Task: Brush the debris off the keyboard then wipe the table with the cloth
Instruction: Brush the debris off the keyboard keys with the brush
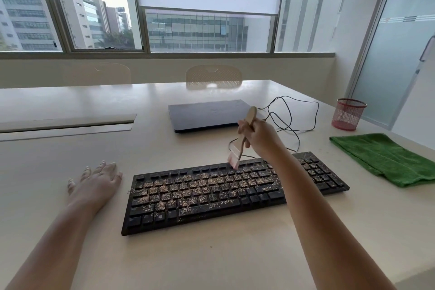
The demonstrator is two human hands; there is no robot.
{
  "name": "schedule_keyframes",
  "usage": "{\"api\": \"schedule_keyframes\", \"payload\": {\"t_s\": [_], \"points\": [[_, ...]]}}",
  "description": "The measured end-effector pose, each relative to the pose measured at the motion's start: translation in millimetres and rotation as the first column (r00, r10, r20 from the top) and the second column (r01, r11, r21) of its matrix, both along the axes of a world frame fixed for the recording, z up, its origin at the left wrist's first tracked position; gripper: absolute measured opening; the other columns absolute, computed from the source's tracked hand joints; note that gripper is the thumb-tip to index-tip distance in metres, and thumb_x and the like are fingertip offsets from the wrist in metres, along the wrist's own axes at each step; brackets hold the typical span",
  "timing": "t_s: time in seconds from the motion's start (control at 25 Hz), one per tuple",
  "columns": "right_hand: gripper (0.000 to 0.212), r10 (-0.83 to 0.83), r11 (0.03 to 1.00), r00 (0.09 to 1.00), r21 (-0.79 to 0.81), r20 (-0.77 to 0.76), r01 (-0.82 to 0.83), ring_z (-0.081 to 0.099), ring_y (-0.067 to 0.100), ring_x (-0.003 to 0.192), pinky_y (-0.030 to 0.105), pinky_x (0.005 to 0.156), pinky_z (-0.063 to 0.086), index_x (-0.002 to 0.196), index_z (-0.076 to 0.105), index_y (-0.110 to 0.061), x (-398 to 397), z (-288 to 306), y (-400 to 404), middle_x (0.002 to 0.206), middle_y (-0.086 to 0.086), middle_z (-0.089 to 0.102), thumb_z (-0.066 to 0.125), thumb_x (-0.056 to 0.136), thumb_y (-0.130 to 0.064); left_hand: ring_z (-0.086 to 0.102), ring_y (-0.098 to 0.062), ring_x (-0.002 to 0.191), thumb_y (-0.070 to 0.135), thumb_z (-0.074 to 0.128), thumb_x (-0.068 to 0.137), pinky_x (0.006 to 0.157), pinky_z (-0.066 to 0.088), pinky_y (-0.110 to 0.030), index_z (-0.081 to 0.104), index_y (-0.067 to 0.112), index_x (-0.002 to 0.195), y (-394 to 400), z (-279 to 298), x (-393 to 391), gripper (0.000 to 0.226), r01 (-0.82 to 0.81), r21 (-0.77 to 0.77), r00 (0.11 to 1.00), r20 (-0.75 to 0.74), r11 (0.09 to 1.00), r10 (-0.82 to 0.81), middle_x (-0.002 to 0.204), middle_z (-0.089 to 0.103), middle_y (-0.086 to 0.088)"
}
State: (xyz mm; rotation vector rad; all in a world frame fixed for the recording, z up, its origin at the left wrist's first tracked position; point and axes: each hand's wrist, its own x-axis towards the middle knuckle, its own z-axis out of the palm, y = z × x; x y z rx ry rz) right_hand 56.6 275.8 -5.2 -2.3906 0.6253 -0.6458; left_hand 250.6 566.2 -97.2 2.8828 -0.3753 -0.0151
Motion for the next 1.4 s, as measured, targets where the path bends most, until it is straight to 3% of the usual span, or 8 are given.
{"api": "schedule_keyframes", "payload": {"t_s": [0.2,0.36,0.44,0.6,0.8,1.04,1.2,1.4], "points": [[0.037,-0.307,0.937,0.952,-0.175,-0.001,0.302,0.056,0.020,0.066,0.027,0.055,0.036,0.108,0.057,-0.006,-11,2,-16,0.085,0.010,0.065,0.034,0.101,-0.034,0.004,-0.021,0.147,0.048,0.024,0.099,0.116,0.004,-0.049,0.019,0.030,0.149,0,0,-1,0.053,-0.003,-0.002,1.000,-0.004,1.000,0.003,0.158,0.008,0.009],[0.039,-0.137,0.984,0.990,-0.109,0.038,0.141,0.056,0.015,0.059,0.024,0.050,0.040,0.106,0.058,-0.008,-6,3,-6,0.080,0.007,0.065,0.034,0.100,-0.038,0.005,-0.021,0.147,0.047,0.025,0.099,0.116,0.004,-0.049,0.019,0.030,0.149,0,1,-2,0.053,-0.001,-0.006,1.000,0.001,1.000,0.001,0.158,0.008,0.008],[0.040,-0.097,0.981,0.995,-0.172,-0.016,0.093,0.060,0.020,0.069,0.030,0.057,0.047,0.107,0.058,-0.010,-2,0,0,0.077,0.004,0.061,0.034,0.099,-0.041,0.005,-0.021,0.147,0.047,0.025,0.099,0.116,0.004,-0.049,0.019,0.031,0.149,0,1,-2,0.053,-0.001,-0.007,1.000,0.000,1.000,0.001,0.158,0.008,0.008],[0.041,-0.176,0.966,0.984,-0.193,0.003,0.174,0.052,0.018,0.060,0.026,0.049,0.033,0.102,0.059,-0.007,-7,2,-4,0.062,-0.004,0.049,0.034,0.100,-0.039,0.005,-0.021,0.147,0.047,0.025,0.099,0.116,0.004,-0.050,0.018,0.031,0.149,0,0,-2,0.053,0.000,0.003,1.000,-0.001,1.000,0.000,0.158,0.008,0.008],[0.042,-0.154,0.964,0.988,-0.222,-0.029,0.144,0.058,0.022,0.070,0.027,0.058,0.038,0.108,0.061,-0.010,-5,2,-1,0.078,0.005,0.062,0.036,0.099,-0.042,0.004,-0.020,0.147,0.047,0.024,0.099,0.116,0.004,-0.049,0.018,0.030,0.149,0,1,0,0.053,-0.002,0.005,1.000,0.002,1.000,0.002,0.158,0.007,0.008],[0.042,-0.076,0.990,0.996,-0.117,0.037,0.080,0.064,0.023,0.066,0.034,0.063,0.053,0.100,0.064,-0.008,-3,3,0,0.073,0.006,0.066,0.039,0.097,-0.043,0.004,-0.020,0.146,0.048,0.025,0.099,0.116,0.004,-0.049,0.018,0.031,0.149,0,0,0,0.054,-0.004,0.000,1.000,-0.004,1.000,0.004,0.158,0.008,0.010],[0.043,-0.087,0.987,0.996,-0.138,-0.010,0.085,0.062,0.023,0.067,0.028,0.057,0.045,0.097,0.064,-0.009,-3,2,3,0.069,0.004,0.062,0.037,0.098,-0.042,0.004,-0.020,0.147,0.048,0.025,0.099,0.116,0.004,-0.049,0.018,0.031,0.149,0,-1,0,0.054,-0.001,0.002,1.000,-0.008,1.000,0.001,0.158,0.008,0.009],[0.041,-0.063,0.981,0.997,-0.183,-0.033,0.056,0.065,0.021,0.069,0.030,0.060,0.050,0.104,0.064,-0.013,-1,0,8,0.078,0.005,0.069,0.039,0.097,-0.044,0.004,-0.020,0.147,0.048,0.024,0.099,0.116,0.004,-0.049,0.018,0.031,0.149,1,-1,1,0.054,0.001,-0.002,1.000,-0.009,1.000,-0.001,0.158,0.008,0.009]]}}
